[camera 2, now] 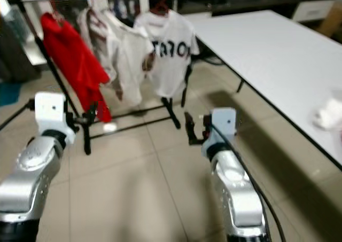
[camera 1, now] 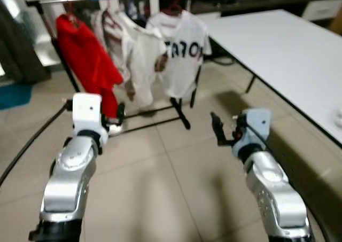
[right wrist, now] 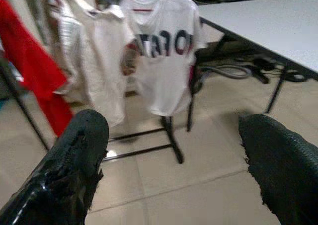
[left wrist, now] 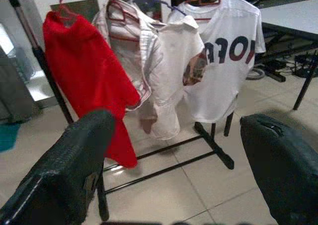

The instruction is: Hang hanger

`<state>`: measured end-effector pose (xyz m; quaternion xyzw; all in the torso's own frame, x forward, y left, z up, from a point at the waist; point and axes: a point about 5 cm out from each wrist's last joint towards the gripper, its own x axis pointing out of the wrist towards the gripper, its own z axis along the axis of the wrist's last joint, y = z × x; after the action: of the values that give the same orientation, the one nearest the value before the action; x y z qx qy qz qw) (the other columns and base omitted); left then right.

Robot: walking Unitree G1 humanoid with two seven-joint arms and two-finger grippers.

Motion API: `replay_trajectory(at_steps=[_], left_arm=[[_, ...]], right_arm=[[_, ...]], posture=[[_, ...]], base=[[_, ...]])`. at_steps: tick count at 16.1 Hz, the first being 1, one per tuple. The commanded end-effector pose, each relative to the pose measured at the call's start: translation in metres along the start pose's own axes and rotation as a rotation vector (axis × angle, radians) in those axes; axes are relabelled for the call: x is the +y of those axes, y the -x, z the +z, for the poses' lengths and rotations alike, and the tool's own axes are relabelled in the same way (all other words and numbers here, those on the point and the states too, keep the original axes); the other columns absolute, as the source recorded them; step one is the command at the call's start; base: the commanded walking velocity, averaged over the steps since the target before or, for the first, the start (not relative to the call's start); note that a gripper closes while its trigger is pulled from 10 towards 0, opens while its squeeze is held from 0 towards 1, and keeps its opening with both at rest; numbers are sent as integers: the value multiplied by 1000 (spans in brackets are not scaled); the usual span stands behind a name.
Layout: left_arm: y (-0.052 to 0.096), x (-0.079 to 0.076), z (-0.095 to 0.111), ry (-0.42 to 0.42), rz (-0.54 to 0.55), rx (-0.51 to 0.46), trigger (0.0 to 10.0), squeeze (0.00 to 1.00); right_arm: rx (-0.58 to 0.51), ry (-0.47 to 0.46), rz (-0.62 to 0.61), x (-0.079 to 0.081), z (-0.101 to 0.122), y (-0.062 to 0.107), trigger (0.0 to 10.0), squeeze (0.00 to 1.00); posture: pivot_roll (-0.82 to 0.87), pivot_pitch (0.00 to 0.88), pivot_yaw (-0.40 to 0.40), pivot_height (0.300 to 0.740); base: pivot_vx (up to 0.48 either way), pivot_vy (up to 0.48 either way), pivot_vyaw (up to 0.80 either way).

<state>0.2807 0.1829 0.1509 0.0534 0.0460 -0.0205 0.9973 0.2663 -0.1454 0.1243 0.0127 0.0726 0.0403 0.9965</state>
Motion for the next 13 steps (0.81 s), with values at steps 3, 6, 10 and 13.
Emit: replay_trajectory(at_steps=[3,6,10,13], left_arm=[[1,-13,-6,0,-75,15,10000,1000],[2,-14,-7,-5,-78,21,10000,1000],[2,-16,-5,-4,-82,16,10000,1000],[2,-16,-4,-4,-81,8,10000,1000]], right_arm=[[-3,76,-98,-19,-3,5,10000,0],[6,16,-70,-17,-4,10,10000,0],[-11,116,-85,-13,-2,7,10000,0],[-2,89,-23,-7,-4,8,10000,0]], posture=[[-40,22,42,740],[-40,26,39,740],[-40,26,35,740],[-40,26,35,740]], base=[[344,0,0],[325,0,0],[296,0,0],[289,0,0]])
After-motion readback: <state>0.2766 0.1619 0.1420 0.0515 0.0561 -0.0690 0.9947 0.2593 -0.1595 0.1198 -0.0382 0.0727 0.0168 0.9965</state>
